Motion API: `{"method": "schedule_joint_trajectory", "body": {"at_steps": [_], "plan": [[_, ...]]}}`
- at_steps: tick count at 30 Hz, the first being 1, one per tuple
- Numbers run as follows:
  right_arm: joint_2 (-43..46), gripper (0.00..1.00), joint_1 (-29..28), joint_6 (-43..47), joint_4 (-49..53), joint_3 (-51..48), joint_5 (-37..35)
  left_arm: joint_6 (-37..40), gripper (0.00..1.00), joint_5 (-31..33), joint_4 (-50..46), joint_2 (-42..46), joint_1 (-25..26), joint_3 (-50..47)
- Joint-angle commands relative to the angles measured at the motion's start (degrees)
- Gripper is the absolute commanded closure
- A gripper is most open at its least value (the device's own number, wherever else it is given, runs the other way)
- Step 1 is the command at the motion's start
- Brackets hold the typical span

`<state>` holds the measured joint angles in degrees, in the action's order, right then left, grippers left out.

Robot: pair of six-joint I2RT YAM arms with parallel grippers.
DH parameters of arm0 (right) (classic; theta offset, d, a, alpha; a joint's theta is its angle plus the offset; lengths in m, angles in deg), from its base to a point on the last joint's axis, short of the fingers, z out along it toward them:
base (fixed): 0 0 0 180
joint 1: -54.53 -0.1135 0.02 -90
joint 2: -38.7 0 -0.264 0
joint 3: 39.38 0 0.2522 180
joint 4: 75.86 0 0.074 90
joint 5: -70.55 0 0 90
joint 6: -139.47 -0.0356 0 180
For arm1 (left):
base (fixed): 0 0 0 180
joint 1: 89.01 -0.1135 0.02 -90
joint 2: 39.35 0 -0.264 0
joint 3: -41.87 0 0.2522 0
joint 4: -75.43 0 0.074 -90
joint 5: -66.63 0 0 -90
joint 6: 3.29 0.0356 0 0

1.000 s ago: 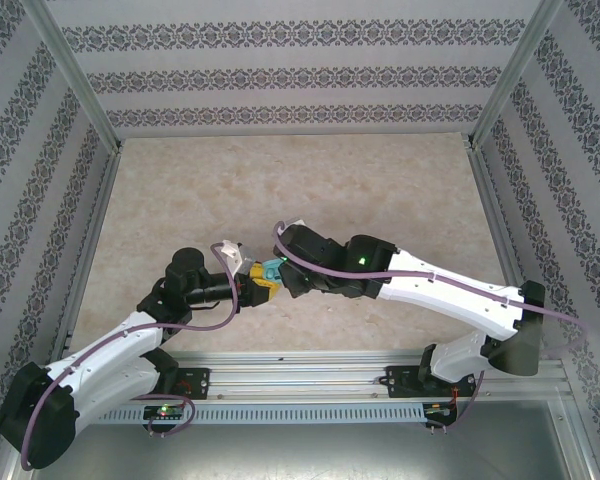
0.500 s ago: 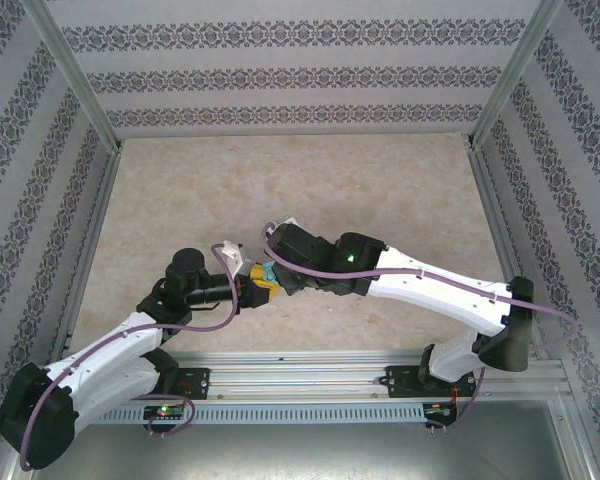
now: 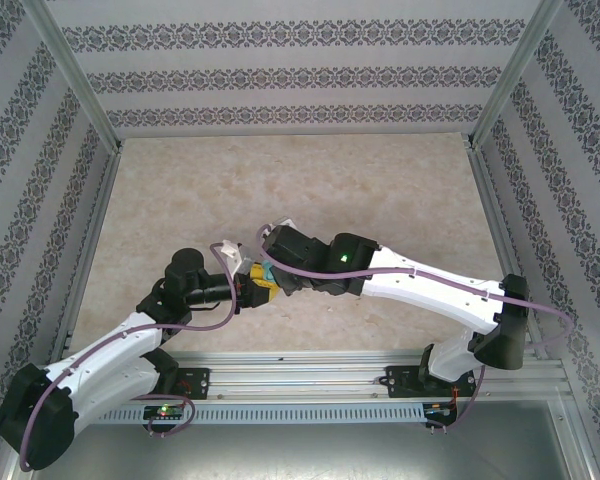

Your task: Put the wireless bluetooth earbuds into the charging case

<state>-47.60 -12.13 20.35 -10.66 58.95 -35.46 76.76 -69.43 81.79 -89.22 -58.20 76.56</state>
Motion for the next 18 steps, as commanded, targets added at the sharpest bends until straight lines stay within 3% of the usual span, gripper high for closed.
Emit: {"method": "schedule_joint_trajectory", "body": {"at_steps": [1,18], "plan": [[0.67,0.84,-0.57,0.4,-0.19,-0.87,-0.51,-1.97,1.0,-1.2,4.82,0.91,0.83,1.13],[-1.9,0.82,-0.76,2.73,5.22,0.86,2.4,-2.65,1.0,-1.26,4.4,1.56,0.86,1.84]]}}
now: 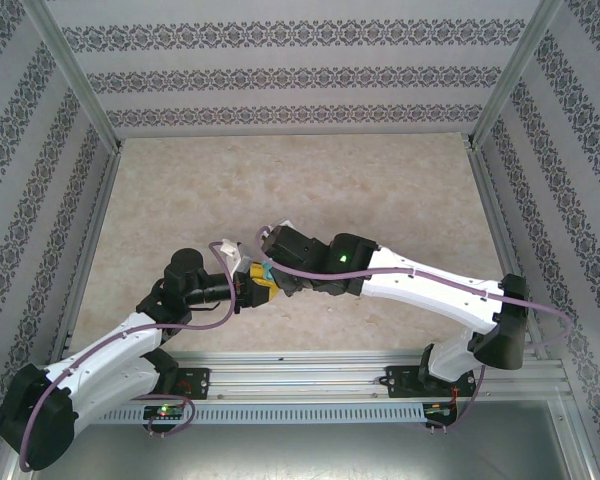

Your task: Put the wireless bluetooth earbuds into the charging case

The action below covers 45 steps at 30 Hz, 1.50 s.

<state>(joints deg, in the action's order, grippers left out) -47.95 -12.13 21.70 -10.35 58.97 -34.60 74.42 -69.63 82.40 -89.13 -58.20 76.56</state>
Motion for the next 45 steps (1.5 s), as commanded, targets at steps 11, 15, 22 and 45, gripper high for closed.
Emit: {"method": "schedule_joint_trajectory", "body": {"at_steps": [11,15,22,45], "plan": [[-2.29,0.7,-0.82,3.43,9.15,3.73,6.56,0.17,1.0,-1.03,3.18,1.44,0.84,2.04],[-2.56,0.64,-0.79,3.06,9.34,5.25,6.88,0.25,1.0,-1.18,3.02,1.26,0.83,2.19],[-0.77,0.61,-0.16,2.02,7.76,6.34,8.3,0.39,1.0,-1.27,2.65,1.52,0.83,2.19],[19.75,0.54,13.47,-10.68,-10.09,-6.64,15.02,2.58,1.0,-4.97,1.76,0.85,0.87,6.05]]}}
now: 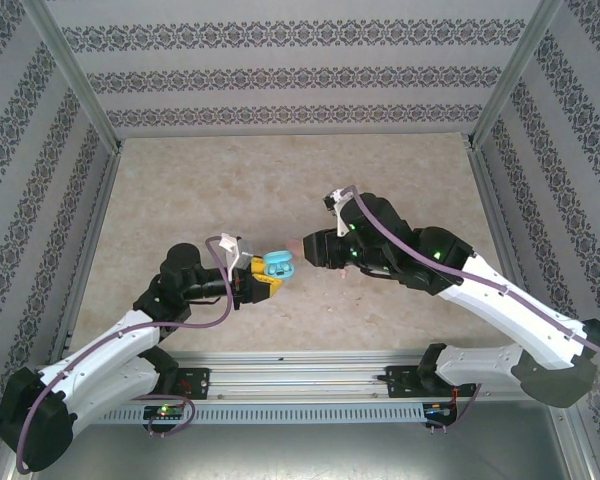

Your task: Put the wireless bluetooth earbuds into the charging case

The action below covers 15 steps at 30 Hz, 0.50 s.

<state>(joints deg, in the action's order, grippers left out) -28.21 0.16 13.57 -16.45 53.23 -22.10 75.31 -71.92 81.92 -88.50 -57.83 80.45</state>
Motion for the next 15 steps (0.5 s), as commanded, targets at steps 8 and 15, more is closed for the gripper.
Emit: {"method": "schedule_joint_trajectory", "body": {"at_steps": [8,15], "plan": [[-5.42,0.52,4.35,-3.64,-7.09,0.84,9.98,1.64,1.0,-5.17,3.77,-2.01,0.57,3.79],[-6.44,0.52,4.8,-5.56,-9.6,-2.18,13.6,2.48,1.0,-5.13,2.24,-2.27,0.55,4.52]]}}
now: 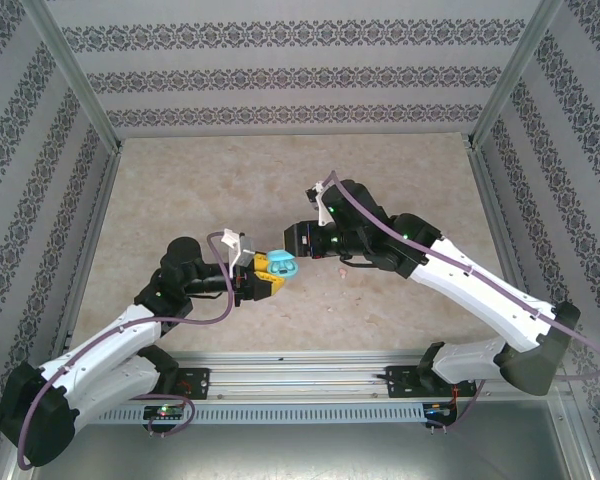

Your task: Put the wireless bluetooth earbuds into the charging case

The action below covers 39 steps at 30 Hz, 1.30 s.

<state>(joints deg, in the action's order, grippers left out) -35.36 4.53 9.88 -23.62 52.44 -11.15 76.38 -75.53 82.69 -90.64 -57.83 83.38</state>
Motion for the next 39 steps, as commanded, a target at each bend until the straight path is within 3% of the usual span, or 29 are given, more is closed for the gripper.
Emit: {"method": "schedule_joint_trajectory", "body": {"at_steps": [1,15,32,39], "plan": [[1.08,0.51,0.43,-2.29,-2.95,-2.33,2.98,1.28,1.0,-1.46,1.62,-0.1,0.55,1.52],[7.06,0.49,0.43,-9.0,-6.4,-11.53,5.15,-0.2,1.0,0.43,3.9,-0.52,0.55,1.06],[8.16,0.43,0.51,-25.05,-25.44,-20.28,13.81,-1.27,1.0,3.55,6.8,-2.0,0.55,2.44],[7.62,0.52,0.84,-31.59,-36.54,-24.41,17.48,-1.49,0.99,3.57,6.21,-3.42,0.55,3.16]]}}
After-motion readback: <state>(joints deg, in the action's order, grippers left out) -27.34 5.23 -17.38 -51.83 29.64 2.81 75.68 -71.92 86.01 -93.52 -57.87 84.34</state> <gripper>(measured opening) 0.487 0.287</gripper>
